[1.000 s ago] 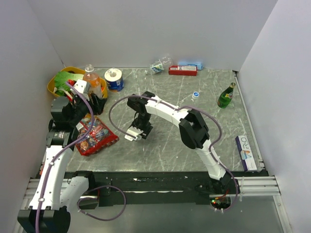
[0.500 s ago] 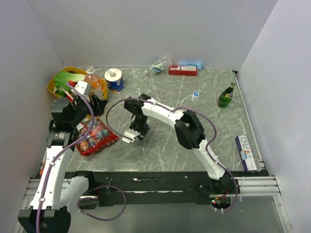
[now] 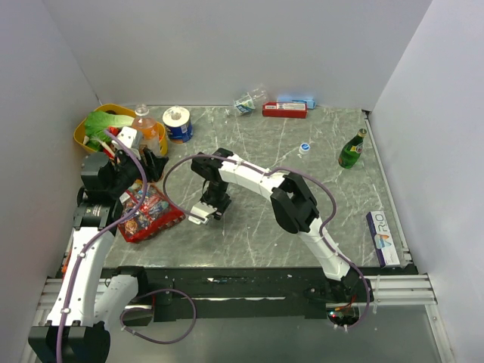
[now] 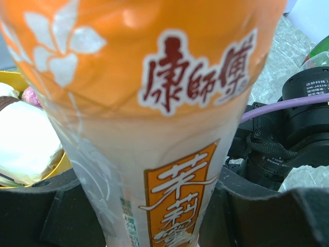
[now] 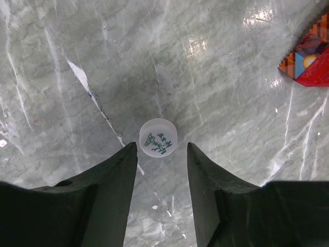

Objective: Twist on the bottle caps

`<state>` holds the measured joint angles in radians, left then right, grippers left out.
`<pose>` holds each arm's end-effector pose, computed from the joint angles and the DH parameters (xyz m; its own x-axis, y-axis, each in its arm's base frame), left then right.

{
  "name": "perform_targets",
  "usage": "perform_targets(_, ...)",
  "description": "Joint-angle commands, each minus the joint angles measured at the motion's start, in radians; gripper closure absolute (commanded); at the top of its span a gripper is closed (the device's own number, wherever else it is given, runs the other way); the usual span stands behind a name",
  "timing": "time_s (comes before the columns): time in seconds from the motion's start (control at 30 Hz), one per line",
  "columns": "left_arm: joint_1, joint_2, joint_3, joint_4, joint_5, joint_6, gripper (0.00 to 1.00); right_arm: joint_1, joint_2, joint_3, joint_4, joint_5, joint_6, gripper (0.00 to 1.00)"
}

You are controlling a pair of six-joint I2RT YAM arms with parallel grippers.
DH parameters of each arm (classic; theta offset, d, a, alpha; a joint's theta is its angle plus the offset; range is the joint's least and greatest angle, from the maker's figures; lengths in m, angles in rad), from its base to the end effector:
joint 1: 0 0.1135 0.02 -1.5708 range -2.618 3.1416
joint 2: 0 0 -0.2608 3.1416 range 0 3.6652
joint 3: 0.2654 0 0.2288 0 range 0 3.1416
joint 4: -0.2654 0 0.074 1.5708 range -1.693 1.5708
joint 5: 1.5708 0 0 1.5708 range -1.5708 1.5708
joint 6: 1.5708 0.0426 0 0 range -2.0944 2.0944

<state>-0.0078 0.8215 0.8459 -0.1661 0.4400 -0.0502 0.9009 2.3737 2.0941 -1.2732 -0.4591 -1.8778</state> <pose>0.1729 -0.0195 0.3539 -0.1626 -0.0441 -0.9857 0.4211 0.9004 -0.1097 0.2574 0.3554 0.1792 0.8622 -0.2878 -0.4169 -0.3779 -0.9134 -0.1510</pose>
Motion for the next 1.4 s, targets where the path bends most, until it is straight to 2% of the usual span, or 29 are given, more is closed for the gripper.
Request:
perform_targets(0.0,0.006,-0.018,-0.002,0.02,0.012,-0.02,0.98,0.01,0.027,0.003,0.003,0.0,0.006,0.5)
perform_targets(0.9,0.006,0.005,-0.013,0.04,0.016,-0.031,0.98,0.012,0.039,-0.032,0.028,0.014,0.019,0.55)
perform_targets(1.0,0.006,0.008,-0.014,0.043,0.019,-0.031,0.98,0.012,0.039,-0.031,0.028,0.008,0.017,0.58)
perform_targets(1.13,0.006,0.013,-0.021,0.04,0.026,-0.019,0.99,0.01,0.024,-0.026,0.026,-0.018,0.023,0.68)
perform_targets(1.23,0.006,0.046,-0.034,0.045,0.086,0.032,0.99,-0.005,-0.026,-0.022,0.014,-0.042,0.071,0.72)
perform_targets(1.37,0.006,0.163,-0.004,-0.004,0.255,0.234,0.99,-0.066,-0.177,-0.084,0.021,-0.069,0.155,0.74)
